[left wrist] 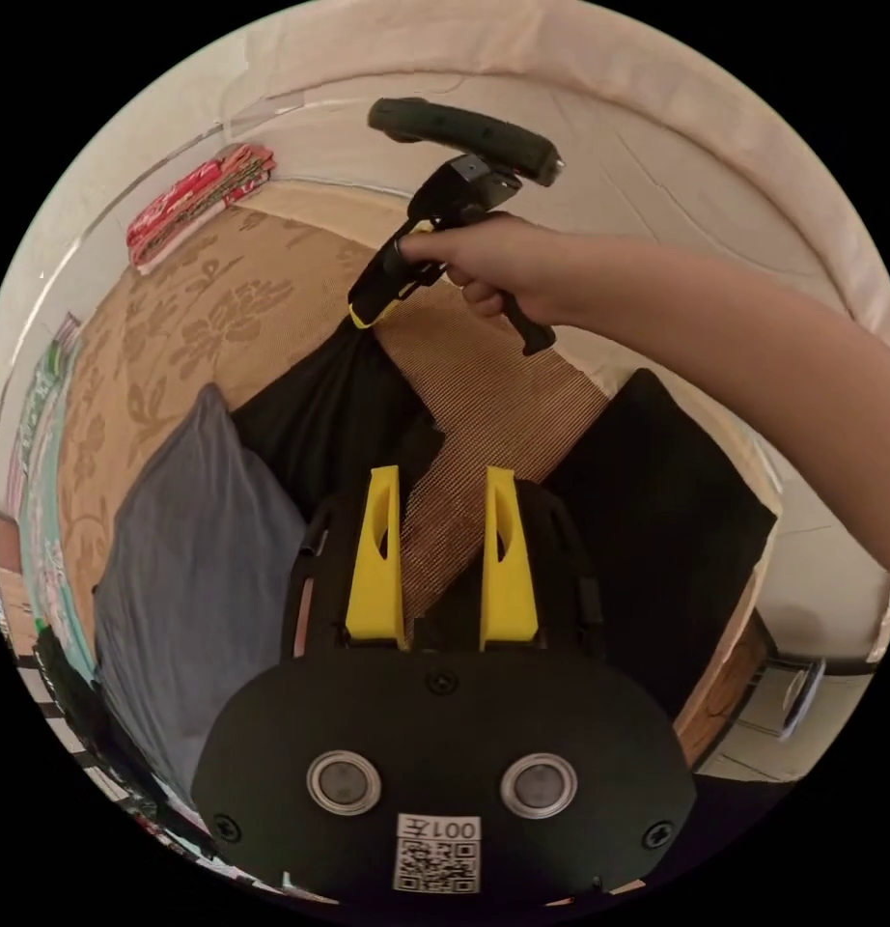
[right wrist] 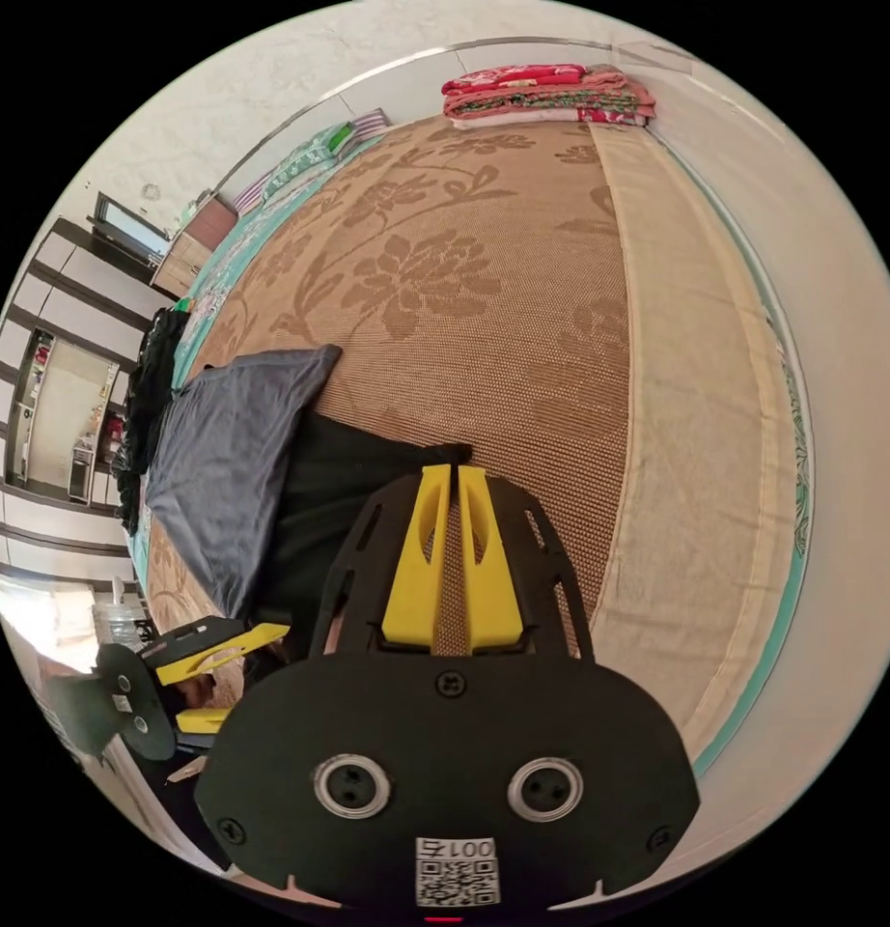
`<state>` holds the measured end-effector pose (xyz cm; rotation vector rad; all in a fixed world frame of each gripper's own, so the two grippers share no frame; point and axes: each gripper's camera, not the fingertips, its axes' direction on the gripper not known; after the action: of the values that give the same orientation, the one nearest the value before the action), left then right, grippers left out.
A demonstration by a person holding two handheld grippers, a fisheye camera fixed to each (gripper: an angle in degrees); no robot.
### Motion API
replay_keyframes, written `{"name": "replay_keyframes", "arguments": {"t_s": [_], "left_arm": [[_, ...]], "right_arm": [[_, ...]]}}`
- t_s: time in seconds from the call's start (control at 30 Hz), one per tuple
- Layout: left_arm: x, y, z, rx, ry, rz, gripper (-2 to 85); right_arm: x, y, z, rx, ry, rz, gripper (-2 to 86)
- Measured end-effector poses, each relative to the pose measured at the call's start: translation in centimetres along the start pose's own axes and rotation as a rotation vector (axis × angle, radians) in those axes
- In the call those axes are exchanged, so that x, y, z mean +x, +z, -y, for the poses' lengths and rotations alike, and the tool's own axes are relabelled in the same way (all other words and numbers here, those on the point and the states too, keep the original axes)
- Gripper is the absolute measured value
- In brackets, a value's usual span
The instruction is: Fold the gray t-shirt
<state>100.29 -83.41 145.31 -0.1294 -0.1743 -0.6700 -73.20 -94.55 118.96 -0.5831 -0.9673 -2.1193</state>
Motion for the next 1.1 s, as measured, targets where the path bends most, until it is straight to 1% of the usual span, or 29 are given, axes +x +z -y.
{"name": "replay_keyframes", "arguments": {"t_s": [0.1,0.2,0.3,0.4,0.47,0.63,0.73,0.87,0.93,1.03,1.1], "left_arm": [[1.9,0.8,0.3,-0.02,0.013,0.067,9.2],[3.1,-0.9,-0.1,0.054,-0.039,0.071,8.5],[4.4,-2.2,-0.2,0.106,-0.039,0.127,8.4],[5.5,-1.1,0.6,0.071,0.024,0.135,8.5],[6.3,0.9,1.1,-0.001,0.093,0.102,8.5],[7.5,2.2,1.2,-0.032,0.205,0.093,7.8],[8.0,2.9,0.8,-0.064,0.284,0.12,4.3],[7.6,2.9,0.6,-0.051,0.339,0.126,-0.6],[6.8,2.7,0.7,-0.039,0.339,0.073,-1.1],[4.9,1.9,0.9,-0.015,0.268,-0.026,-1.3],[3.9,1.6,0.8,-0.014,0.234,-0.06,-1.3]], "right_arm": [[1.6,-0.3,-0.2,0.023,0.039,0.064,1.2],[2.8,-0.1,-0.5,0.022,0.047,0.096,1.2],[3.5,0.0,-0.7,0.027,0.047,0.107,1.2],[3.9,0.2,-0.7,0.026,0.046,0.103,1.3],[4.0,0.2,-0.7,0.025,0.044,0.097,1.3],[4.6,0.5,-0.9,0.012,0.022,0.101,1.2],[5.0,0.7,-1.2,0.014,0.022,0.112,1.2],[5.2,1.0,-1.7,0.025,0.03,0.113,1.2],[5.1,1.0,-2.0,0.029,0.024,0.107,1.2],[4.6,0.4,-2.6,0.056,0.0,0.081,1.1],[4.4,0.1,-3.1,0.057,-0.01,0.072,1.1]]}}
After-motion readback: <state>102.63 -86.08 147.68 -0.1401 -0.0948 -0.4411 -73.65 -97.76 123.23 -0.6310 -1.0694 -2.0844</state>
